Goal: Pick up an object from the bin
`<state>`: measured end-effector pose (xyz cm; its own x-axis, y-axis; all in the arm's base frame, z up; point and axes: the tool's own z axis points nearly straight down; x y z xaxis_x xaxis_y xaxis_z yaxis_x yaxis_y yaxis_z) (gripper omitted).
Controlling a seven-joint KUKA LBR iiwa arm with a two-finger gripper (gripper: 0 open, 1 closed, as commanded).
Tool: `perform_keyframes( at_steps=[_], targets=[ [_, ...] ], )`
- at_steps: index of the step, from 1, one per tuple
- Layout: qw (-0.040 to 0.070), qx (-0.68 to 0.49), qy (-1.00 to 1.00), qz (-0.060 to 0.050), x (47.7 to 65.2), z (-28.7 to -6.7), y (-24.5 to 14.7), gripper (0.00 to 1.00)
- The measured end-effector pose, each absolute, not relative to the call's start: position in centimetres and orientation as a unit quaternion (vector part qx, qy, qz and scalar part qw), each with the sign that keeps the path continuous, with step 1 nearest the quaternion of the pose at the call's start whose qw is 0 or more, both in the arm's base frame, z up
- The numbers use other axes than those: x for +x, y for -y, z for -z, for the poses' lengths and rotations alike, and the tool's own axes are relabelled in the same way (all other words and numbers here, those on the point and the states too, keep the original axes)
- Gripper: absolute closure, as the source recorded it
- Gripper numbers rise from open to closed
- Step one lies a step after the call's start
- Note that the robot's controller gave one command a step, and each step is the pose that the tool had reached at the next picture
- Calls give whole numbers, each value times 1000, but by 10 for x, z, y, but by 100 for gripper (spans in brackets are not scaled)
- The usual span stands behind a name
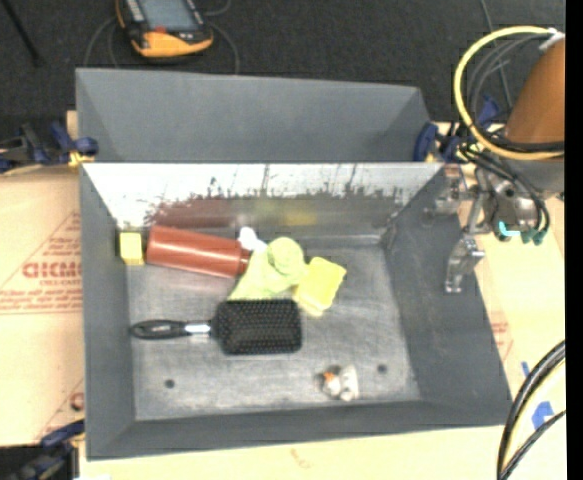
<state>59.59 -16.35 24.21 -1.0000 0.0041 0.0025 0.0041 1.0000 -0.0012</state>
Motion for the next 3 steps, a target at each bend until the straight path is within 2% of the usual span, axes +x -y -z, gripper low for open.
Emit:
perform_keyframes(
  at_steps=[1, 2, 3],
  targets=[
    [-3, -1, 1000, -1, 597, -247, 163, 0],
    [-8, -16, 1000, -2, 621, -209, 158, 0],
    [3, -32, 999, 1, 615, -187, 111, 0]
  ],
)
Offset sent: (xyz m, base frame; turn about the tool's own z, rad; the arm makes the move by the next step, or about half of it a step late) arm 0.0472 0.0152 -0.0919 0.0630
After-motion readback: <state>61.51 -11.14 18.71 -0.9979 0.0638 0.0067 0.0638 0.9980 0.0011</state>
